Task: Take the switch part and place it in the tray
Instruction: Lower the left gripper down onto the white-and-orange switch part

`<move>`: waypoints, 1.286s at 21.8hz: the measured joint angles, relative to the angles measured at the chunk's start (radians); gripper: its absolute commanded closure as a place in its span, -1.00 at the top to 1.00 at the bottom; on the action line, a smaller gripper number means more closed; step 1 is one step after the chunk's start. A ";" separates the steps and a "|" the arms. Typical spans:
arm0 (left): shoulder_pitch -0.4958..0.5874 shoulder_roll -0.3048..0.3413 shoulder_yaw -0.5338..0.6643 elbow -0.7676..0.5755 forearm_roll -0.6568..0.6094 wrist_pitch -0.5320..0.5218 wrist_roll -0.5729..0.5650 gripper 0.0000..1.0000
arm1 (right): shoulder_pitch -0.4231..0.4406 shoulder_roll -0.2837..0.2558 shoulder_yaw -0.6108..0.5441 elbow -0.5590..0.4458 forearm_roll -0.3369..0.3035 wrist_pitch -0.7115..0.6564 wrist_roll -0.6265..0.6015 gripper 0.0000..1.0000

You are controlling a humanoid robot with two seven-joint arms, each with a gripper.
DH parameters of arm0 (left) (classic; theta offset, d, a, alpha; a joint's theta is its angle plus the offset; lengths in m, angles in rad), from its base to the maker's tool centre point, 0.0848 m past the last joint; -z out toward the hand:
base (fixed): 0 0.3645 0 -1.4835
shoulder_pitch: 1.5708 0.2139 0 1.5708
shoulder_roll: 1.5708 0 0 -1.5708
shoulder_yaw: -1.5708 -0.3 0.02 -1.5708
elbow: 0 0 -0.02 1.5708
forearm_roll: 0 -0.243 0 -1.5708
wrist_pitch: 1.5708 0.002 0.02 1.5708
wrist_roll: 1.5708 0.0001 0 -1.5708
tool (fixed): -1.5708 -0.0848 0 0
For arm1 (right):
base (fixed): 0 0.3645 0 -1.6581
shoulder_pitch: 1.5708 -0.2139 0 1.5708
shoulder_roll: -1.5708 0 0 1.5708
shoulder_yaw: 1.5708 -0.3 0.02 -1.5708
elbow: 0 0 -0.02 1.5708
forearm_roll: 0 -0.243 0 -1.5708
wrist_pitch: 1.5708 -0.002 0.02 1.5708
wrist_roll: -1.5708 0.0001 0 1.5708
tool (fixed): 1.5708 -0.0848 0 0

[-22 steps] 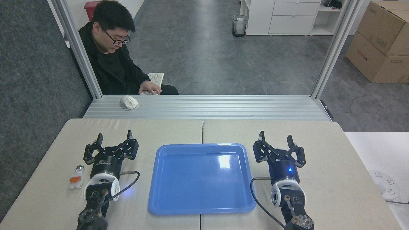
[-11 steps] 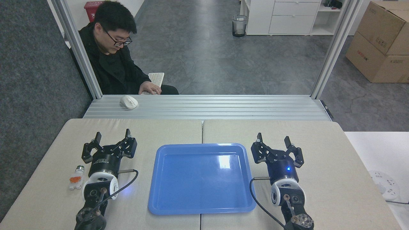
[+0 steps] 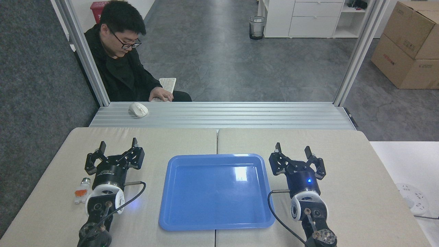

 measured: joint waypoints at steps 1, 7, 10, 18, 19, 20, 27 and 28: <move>0.000 0.001 0.001 0.000 0.000 0.000 0.000 0.99 | 0.000 0.000 0.000 0.000 0.000 0.000 0.000 1.00; 0.001 0.005 0.002 0.000 0.001 0.000 0.000 0.99 | 0.000 0.000 0.001 0.000 0.000 0.036 0.000 1.00; 0.003 0.011 0.003 0.001 0.001 0.000 0.000 0.98 | 0.000 0.000 0.001 0.000 -0.001 0.044 -0.001 1.00; 0.012 0.040 0.027 0.028 0.002 0.000 0.015 0.98 | -0.001 0.000 0.002 0.000 -0.003 0.044 -0.008 1.00; 0.013 0.047 0.033 0.037 0.002 0.000 0.029 0.98 | -0.001 0.000 0.002 0.000 -0.003 0.044 -0.008 1.00; 0.015 0.050 0.036 0.043 0.002 0.000 0.034 0.98 | -0.001 0.000 0.002 0.001 -0.003 0.044 -0.009 1.00; 0.040 0.076 0.069 0.094 0.002 0.000 0.054 0.98 | -0.001 0.000 0.002 0.001 -0.007 0.044 -0.011 1.00; 0.043 0.079 0.074 0.107 0.002 0.004 0.067 0.98 | 0.000 0.000 0.002 0.001 -0.007 0.044 -0.013 1.00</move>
